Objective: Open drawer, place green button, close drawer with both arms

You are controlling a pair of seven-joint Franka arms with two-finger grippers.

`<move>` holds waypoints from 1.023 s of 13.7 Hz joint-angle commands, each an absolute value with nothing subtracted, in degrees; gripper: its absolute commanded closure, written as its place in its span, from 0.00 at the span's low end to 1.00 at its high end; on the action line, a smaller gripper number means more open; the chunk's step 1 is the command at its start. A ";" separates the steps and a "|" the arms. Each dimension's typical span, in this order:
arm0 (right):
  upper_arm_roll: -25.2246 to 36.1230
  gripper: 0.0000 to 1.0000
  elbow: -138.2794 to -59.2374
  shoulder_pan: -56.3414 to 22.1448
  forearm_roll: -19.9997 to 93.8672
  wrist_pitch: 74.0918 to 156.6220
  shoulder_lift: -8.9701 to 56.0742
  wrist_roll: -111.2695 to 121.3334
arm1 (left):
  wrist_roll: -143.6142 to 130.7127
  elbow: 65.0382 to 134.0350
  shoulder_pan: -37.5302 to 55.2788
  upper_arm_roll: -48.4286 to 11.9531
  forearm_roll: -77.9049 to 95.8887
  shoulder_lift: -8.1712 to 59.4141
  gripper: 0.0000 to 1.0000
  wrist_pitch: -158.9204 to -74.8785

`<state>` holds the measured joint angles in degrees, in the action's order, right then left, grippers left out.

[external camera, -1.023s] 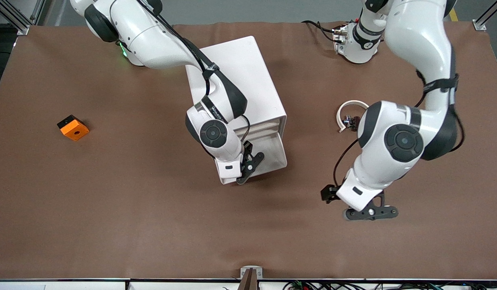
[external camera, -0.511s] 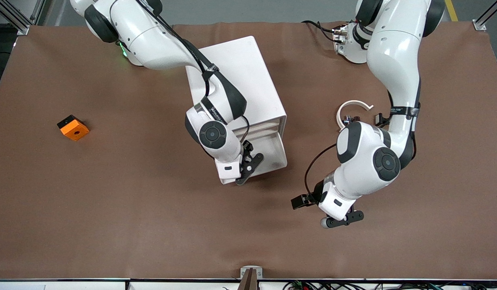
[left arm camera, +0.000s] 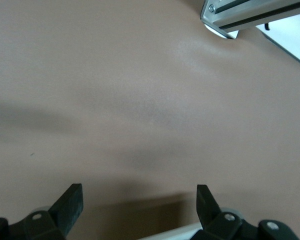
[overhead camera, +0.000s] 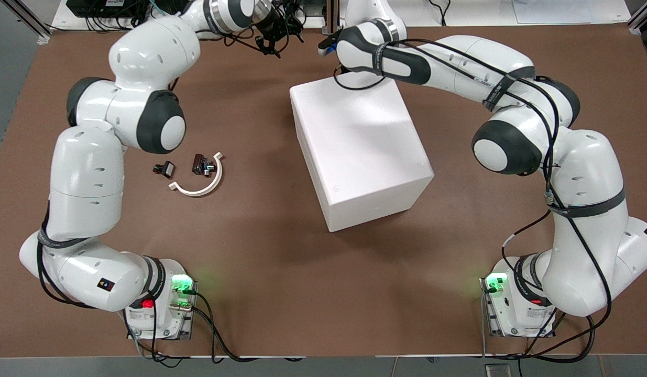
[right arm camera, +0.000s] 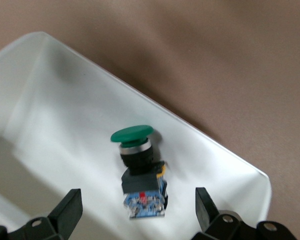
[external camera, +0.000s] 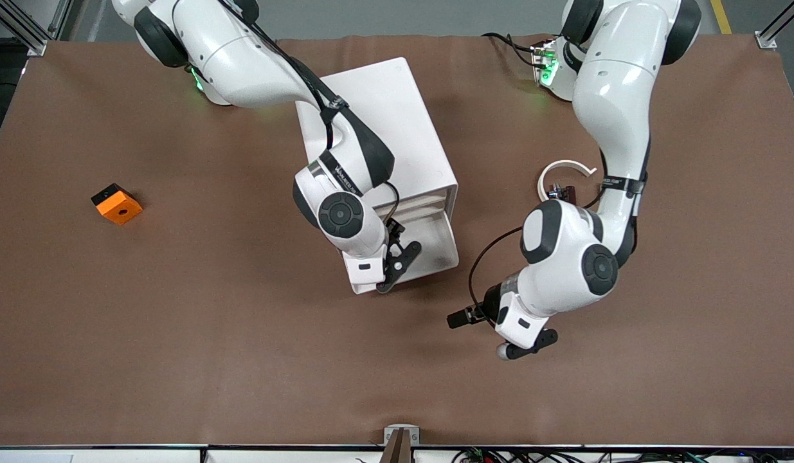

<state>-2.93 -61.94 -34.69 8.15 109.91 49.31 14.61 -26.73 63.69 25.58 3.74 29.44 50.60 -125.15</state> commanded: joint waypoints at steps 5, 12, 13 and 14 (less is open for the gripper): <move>-3.43 0.00 -57.48 -31.38 9.32 102.39 43.88 13.45 | -26.01 64.42 32.16 3.87 26.28 54.40 0.00 -131.56; -2.38 0.00 -58.09 -26.90 8.88 93.54 31.66 13.53 | -26.02 66.26 36.03 4.13 26.11 59.33 0.00 -138.87; -1.42 0.00 -58.10 -26.55 8.88 91.43 29.81 13.54 | -26.02 66.62 36.12 4.22 25.58 59.24 0.00 -138.87; -0.71 0.00 -58.18 -26.37 8.88 89.06 28.66 13.62 | -26.02 66.62 36.12 4.13 24.45 59.33 0.00 -138.87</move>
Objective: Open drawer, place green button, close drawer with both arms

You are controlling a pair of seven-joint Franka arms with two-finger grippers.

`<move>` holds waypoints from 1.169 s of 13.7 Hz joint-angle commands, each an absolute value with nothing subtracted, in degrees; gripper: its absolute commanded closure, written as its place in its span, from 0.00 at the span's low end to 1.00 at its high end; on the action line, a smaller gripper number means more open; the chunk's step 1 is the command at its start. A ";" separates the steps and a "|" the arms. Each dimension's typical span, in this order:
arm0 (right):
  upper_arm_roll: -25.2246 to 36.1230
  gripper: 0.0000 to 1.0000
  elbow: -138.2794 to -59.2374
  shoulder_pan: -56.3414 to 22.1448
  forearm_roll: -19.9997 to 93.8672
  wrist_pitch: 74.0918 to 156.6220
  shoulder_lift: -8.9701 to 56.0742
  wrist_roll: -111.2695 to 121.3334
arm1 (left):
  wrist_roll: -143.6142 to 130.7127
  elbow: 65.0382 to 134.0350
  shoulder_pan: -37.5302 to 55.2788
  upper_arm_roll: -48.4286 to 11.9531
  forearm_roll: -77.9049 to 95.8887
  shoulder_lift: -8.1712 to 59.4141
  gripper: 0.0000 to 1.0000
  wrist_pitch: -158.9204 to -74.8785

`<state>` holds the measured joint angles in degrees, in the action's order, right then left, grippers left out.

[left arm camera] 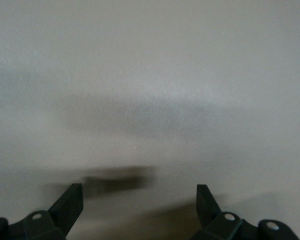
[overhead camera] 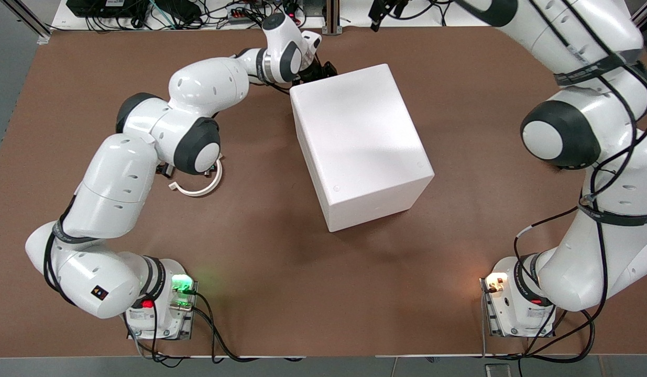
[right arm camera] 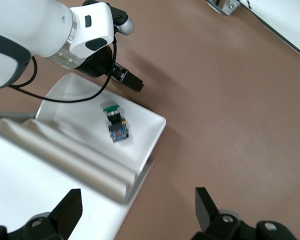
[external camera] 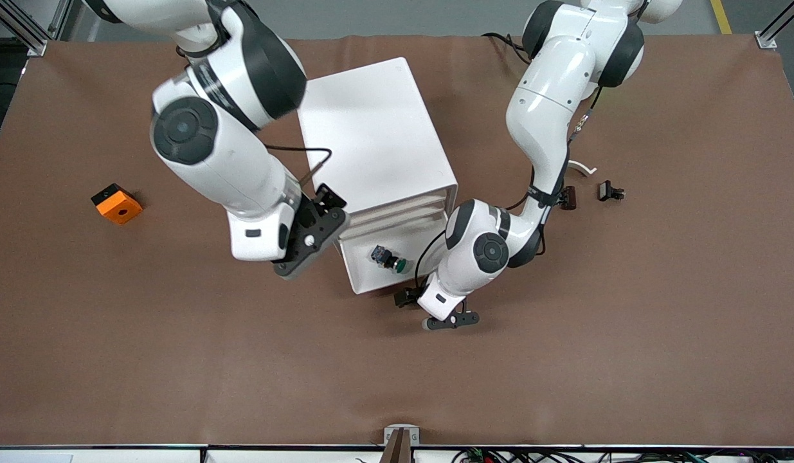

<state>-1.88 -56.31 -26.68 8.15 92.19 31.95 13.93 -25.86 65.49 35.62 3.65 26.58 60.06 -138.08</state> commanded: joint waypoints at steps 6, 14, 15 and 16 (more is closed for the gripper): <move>5.62 0.00 -73.43 -26.28 7.66 85.95 14.45 13.54 | -34.26 66.53 38.41 4.13 24.08 57.40 0.00 -135.28; 5.89 0.00 -96.33 -15.75 5.01 90.02 -4.04 13.54 | -39.46 66.53 40.34 3.25 24.17 56.34 0.00 -123.86; 5.89 0.00 -96.15 -13.56 5.01 88.61 -4.57 13.62 | -39.98 66.53 40.69 3.16 24.08 56.34 0.00 -122.79; 5.80 0.00 -96.07 -11.27 5.01 87.81 -4.66 14.32 | -40.16 66.53 41.13 3.16 24.26 56.34 0.00 -122.78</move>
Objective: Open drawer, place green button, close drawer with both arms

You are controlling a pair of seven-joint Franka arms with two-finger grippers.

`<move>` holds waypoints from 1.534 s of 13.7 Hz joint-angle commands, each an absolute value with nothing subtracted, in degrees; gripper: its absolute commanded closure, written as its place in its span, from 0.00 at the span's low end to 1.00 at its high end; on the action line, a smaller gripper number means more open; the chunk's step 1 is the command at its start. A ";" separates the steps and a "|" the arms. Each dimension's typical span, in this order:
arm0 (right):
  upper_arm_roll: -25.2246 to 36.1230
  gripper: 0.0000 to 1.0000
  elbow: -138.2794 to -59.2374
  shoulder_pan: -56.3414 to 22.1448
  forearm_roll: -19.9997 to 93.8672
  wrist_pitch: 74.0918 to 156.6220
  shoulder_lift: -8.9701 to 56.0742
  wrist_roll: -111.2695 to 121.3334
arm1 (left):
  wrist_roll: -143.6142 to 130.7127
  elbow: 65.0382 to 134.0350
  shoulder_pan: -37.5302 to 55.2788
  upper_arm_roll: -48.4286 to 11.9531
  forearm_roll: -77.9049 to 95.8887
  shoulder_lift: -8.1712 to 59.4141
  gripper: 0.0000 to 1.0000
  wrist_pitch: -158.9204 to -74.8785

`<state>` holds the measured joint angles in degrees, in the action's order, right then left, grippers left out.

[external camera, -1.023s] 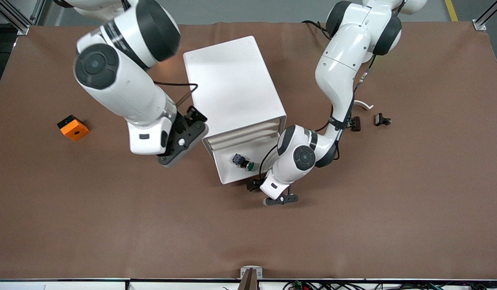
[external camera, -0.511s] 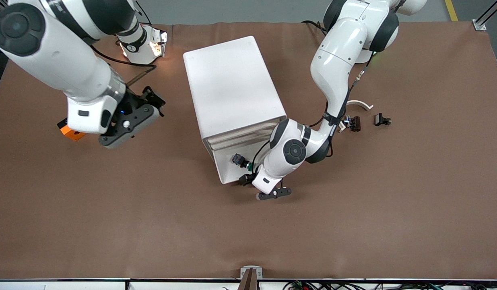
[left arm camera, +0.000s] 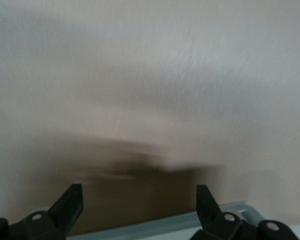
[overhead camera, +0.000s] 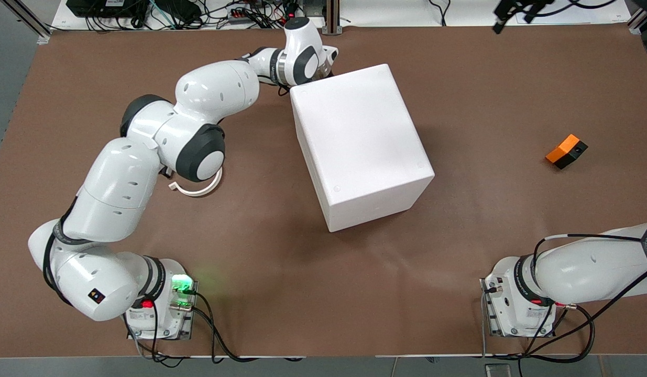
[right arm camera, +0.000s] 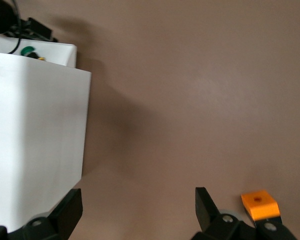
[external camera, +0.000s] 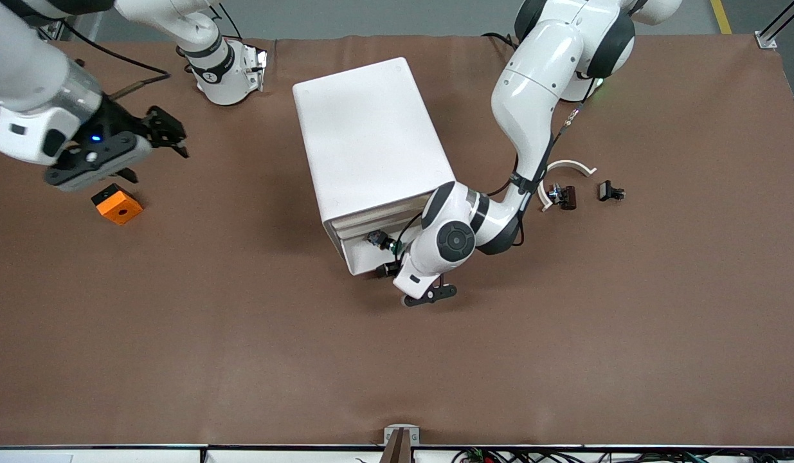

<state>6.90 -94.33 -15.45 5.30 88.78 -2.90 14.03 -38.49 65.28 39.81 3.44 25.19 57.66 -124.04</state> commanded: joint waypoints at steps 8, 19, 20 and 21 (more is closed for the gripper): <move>5.89 0.00 -89.21 1.84 4.83 81.65 -3.95 14.06 | -43.16 66.27 41.84 3.16 24.00 55.63 0.00 -119.35; 5.19 0.00 -86.13 -1.06 1.05 82.97 -1.85 2.20 | -30.94 66.18 43.41 3.34 23.91 56.34 0.00 -124.89; 5.19 0.00 -86.13 -1.23 1.05 82.97 -1.85 2.28 | -30.85 66.18 43.68 3.34 23.91 56.34 0.00 -124.89; 5.19 0.00 -86.13 -1.49 0.97 82.97 -1.85 2.29 | -30.94 66.36 43.86 3.34 23.91 56.25 0.00 -124.89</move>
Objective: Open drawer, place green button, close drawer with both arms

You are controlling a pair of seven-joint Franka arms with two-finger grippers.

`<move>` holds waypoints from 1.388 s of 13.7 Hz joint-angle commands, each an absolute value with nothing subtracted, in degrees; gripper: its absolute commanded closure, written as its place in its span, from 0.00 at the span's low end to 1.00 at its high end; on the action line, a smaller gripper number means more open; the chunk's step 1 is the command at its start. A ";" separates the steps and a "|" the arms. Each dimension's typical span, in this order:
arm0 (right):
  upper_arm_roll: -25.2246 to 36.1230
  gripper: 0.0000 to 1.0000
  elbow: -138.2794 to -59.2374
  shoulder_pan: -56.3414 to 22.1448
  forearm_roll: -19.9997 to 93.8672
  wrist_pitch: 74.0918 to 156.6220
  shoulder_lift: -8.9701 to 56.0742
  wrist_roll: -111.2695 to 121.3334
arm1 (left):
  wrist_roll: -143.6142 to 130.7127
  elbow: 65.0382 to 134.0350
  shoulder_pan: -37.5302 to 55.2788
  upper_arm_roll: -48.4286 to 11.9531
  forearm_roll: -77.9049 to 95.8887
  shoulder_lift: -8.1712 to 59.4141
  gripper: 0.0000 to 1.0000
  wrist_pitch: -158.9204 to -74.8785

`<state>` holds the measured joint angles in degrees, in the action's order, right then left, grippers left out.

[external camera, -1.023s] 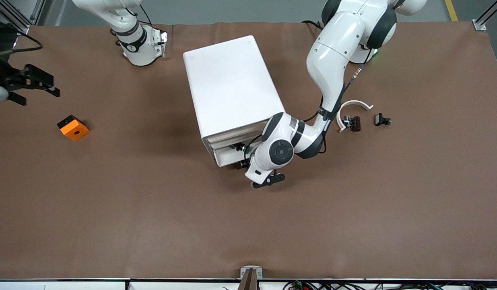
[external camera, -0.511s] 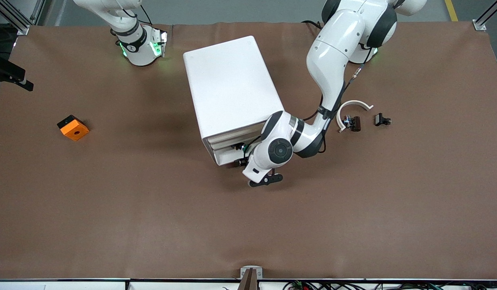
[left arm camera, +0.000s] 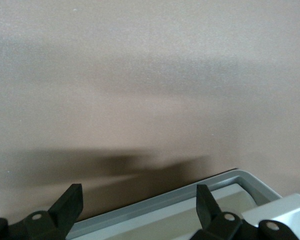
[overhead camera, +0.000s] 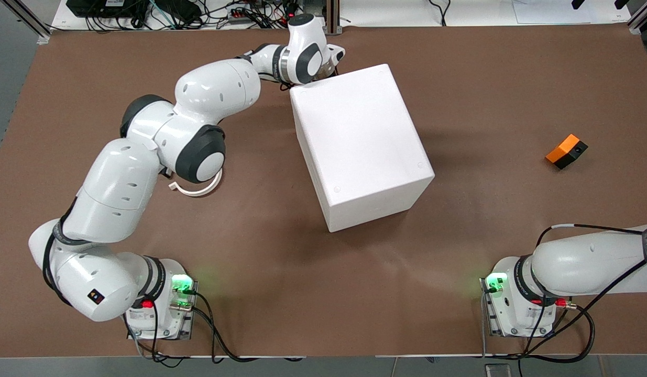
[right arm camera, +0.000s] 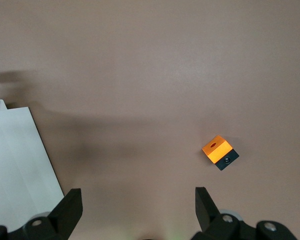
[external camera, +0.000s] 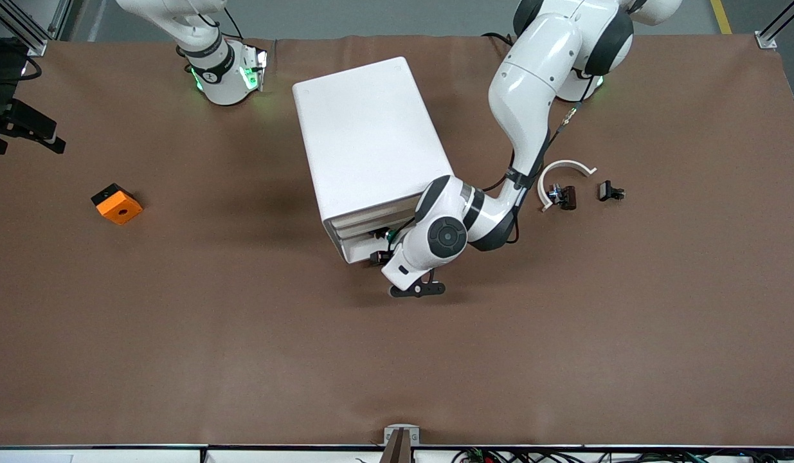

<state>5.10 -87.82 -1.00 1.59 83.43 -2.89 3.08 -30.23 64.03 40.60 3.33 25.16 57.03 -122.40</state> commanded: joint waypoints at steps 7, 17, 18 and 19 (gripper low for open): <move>5.19 0.00 -85.70 -1.93 0.88 82.97 -1.76 2.29 | -31.90 66.71 45.09 3.25 24.08 57.04 0.00 -124.89; 5.27 0.00 -84.55 -2.11 0.35 82.79 -1.76 2.29 | -34.01 66.71 46.58 3.43 23.91 58.97 0.00 -124.98; 5.27 0.00 -84.46 -2.11 0.26 82.79 -1.76 2.29 | -34.01 66.71 46.67 3.60 23.82 58.97 0.00 -125.33; 5.27 0.00 -84.46 -2.20 0.26 82.71 -1.76 2.29 | -33.93 66.71 46.58 3.69 23.73 58.89 0.00 -125.42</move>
